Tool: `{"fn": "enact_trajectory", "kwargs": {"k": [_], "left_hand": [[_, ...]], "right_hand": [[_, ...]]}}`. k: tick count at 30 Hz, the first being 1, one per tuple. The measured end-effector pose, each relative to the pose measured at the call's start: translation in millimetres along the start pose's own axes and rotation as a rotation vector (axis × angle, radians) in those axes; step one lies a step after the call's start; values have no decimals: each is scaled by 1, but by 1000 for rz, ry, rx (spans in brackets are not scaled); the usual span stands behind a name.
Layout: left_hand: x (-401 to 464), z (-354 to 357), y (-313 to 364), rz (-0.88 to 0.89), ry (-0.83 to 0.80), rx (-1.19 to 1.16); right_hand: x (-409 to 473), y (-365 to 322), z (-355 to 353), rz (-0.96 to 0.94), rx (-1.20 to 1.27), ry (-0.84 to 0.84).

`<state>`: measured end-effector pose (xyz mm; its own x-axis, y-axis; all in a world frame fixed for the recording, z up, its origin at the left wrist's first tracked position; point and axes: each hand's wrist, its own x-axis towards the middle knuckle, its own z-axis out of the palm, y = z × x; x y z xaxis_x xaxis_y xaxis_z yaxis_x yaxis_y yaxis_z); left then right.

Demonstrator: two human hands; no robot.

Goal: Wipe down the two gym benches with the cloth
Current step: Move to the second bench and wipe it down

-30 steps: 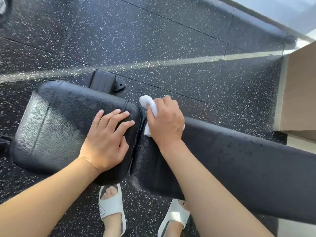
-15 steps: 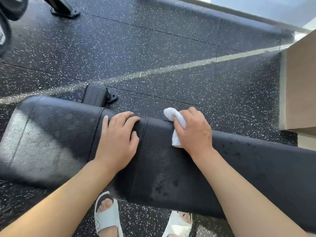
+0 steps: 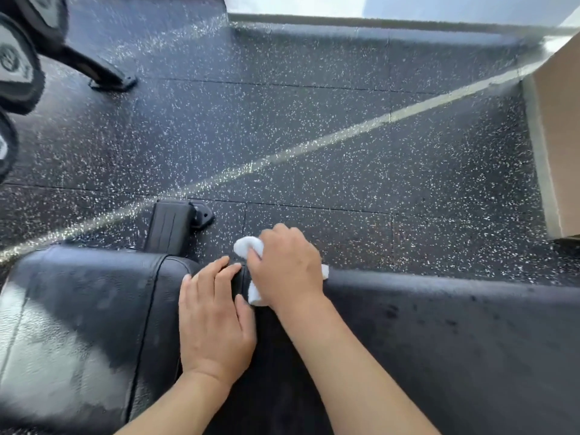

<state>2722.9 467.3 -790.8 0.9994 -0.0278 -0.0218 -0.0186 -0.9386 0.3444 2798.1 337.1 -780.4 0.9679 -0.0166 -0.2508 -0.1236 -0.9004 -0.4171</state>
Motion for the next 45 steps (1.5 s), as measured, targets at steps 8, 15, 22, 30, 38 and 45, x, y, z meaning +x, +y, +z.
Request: {"fn": "enact_trajectory", "kwargs": {"k": [8,15,22,30,38,45], "left_hand": [[-1,5,-3,35,18,20],[1,4,-3,37,44,-14],[1,5,-4,35,33,-17],[1,5,-6,27,8,-2],[1,3,-6,33,9,-17],[1,3,-5,30,23,-29]], "right_hand": [[9,13,-2,-46,118,-167],[-11,102,-48,180,62,-230],[3,71,-34,141,-50,-226],[11,18,-4,-13,58,-136],[-29,133,-63,221,-70,-133],[4,47,-23,71,-130,-165]]}}
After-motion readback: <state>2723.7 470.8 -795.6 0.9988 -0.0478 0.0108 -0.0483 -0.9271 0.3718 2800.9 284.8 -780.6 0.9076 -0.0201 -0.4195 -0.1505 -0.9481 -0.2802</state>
